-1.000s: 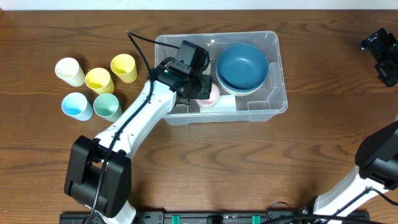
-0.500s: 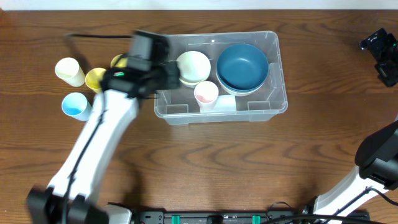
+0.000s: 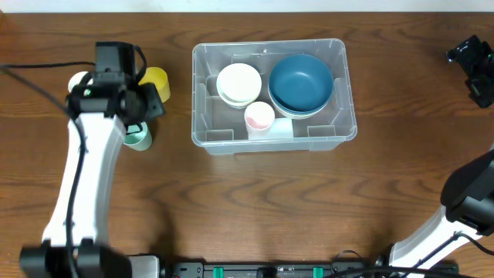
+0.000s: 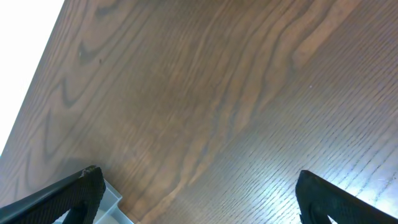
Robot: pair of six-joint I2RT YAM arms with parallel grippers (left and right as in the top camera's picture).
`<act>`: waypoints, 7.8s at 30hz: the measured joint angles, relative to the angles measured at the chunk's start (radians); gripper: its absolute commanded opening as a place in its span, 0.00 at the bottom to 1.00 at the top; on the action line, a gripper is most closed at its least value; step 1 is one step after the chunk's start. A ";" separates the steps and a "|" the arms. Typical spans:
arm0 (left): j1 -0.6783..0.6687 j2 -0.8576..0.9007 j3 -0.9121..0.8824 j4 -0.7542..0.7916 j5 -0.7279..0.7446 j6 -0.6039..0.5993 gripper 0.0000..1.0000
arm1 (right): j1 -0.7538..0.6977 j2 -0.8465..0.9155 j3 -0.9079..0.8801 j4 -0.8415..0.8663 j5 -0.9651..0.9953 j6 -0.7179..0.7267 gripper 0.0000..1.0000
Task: Pack container
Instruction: 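Lower the pink cup into the container and release, then move the left gripper to the mint green cup and grasp it, then carry the green cup over the pink cup in the container, then lower the green cup into the pink cup and release, then move the left gripper to a yellow cup and grasp it, then carry the yellow cup over the green cup in the container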
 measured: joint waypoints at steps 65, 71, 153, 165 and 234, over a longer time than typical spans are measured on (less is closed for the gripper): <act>-0.505 -0.068 0.001 0.274 0.204 0.000 0.06 | 0.000 0.000 0.000 0.000 0.000 0.000 0.99; -0.559 0.076 0.001 0.322 0.204 0.000 0.06 | 0.000 0.000 0.000 0.000 0.000 0.000 0.99; 0.058 0.386 0.096 0.254 -0.109 0.126 0.34 | 0.000 0.000 0.000 0.000 0.000 0.000 0.99; 0.143 0.386 0.079 0.237 -0.110 0.127 0.24 | 0.000 0.000 0.000 0.000 0.000 0.000 0.99; -0.322 -0.104 0.075 0.134 0.195 0.099 0.06 | 0.000 0.000 0.000 0.000 0.000 0.000 0.99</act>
